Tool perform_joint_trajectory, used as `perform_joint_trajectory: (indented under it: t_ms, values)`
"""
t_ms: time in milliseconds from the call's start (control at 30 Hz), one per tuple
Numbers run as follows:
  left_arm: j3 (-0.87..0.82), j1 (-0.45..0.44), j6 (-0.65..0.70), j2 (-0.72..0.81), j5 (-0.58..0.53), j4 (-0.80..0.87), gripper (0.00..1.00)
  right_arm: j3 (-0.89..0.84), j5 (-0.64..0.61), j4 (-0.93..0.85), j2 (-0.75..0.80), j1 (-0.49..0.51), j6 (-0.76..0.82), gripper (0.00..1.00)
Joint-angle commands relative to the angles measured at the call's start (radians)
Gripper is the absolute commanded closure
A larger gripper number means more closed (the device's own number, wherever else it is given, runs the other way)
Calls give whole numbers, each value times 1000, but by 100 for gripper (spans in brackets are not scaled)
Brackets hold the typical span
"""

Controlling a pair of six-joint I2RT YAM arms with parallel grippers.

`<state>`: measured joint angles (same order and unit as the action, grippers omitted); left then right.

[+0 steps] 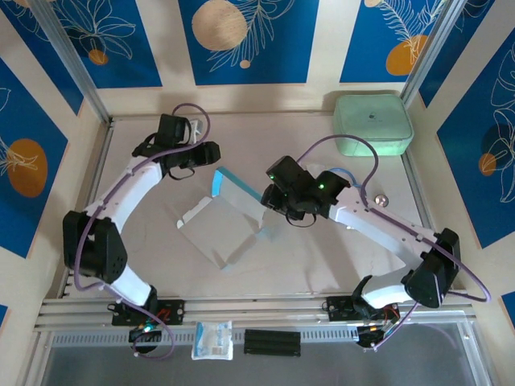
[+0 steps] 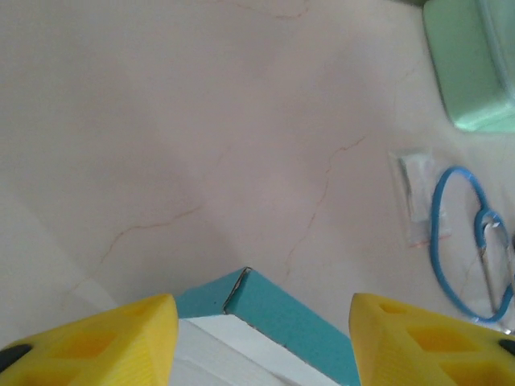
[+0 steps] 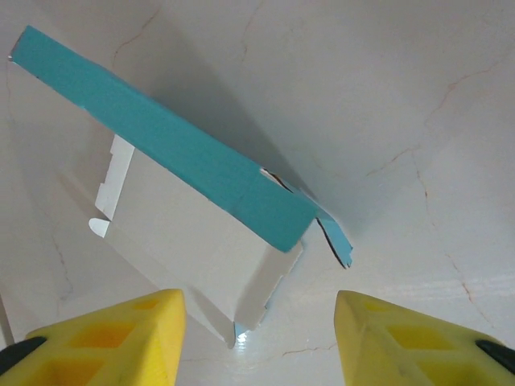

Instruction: Fold the paper box

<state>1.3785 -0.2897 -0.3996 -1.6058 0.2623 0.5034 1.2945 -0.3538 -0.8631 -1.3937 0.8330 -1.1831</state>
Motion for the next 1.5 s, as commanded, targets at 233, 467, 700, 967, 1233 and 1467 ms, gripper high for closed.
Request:
perform_joint_trajectory:
  t_ms: [233, 467, 700, 967, 1233, 1467]
  values:
    - [25, 6, 100, -118, 206, 100, 40, 81, 128, -26, -126, -41, 61, 53]
    - [-27, 6, 81, -125, 246, 19, 44, 107, 132, -6, -180, -41, 105, 64]
    - [-122, 7, 25, -93, 256, -73, 52, 120, 148, 19, -223, -10, 88, 65]
    - [-209, 7, -25, -47, 264, -158, 55, 103, 125, 40, -249, 13, 92, 65]
    - [-235, 7, -23, 25, 219, -154, 49, 63, -48, -19, -119, 57, 221, 53]
    - [-258, 7, -9, 132, 166, -139, 44, -166, -77, 49, 39, 33, 536, 10]
